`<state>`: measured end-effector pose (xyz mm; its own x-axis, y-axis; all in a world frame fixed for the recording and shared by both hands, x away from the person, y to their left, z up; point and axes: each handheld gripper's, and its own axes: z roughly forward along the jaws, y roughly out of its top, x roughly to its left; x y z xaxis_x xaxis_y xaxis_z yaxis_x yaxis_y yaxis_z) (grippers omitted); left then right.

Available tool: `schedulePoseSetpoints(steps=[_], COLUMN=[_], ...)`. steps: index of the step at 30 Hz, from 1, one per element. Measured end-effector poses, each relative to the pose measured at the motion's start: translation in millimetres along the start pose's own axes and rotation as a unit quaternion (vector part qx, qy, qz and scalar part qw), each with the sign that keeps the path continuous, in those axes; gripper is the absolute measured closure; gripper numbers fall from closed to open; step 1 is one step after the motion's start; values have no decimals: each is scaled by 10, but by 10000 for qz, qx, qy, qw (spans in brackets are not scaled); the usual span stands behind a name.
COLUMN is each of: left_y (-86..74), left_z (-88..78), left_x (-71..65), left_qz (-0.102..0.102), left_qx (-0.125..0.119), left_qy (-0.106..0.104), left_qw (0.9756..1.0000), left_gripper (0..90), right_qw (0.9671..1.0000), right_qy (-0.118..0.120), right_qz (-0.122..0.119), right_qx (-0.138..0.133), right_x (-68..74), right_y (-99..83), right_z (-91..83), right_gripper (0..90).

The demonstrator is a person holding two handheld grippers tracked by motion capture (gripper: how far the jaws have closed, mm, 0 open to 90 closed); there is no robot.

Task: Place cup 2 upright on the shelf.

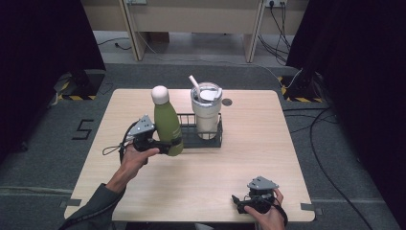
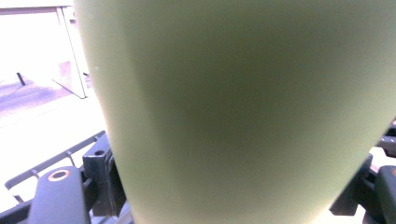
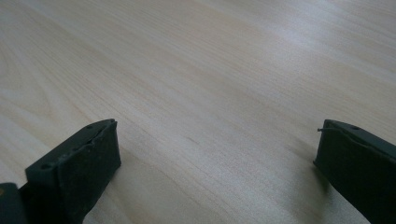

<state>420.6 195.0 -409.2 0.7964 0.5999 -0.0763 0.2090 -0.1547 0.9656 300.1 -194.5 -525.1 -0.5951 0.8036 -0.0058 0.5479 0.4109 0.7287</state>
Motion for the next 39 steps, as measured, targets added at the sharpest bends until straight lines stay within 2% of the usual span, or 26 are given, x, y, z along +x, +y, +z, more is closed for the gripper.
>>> schedulePoseSetpoints(steps=[12,18,23,33,39], left_y=[323,419,442,436,382], left_z=[6,72,151,356,455], left_x=[196,298,349,511,570], left_qz=[39,51,35,-39,-76], left_qx=[-82,-80,-85,-80,-60], left_qy=[158,310,331,503,556], left_qw=[9998,9995,9994,9987,9984], left_gripper=[203,203,203,203,203], right_qw=[10000,10000,10000,10000,10000], right_qy=[6,7,13,13,19], right_qz=[8,7,6,-1,-4], right_qx=[0,-2,18,8,7], right_x=[0,0,-2,-4,-5], right_y=[0,0,1,0,-1], right_z=[-1,-1,-4,-5,-5], right_gripper=[4,4,4,4,4])
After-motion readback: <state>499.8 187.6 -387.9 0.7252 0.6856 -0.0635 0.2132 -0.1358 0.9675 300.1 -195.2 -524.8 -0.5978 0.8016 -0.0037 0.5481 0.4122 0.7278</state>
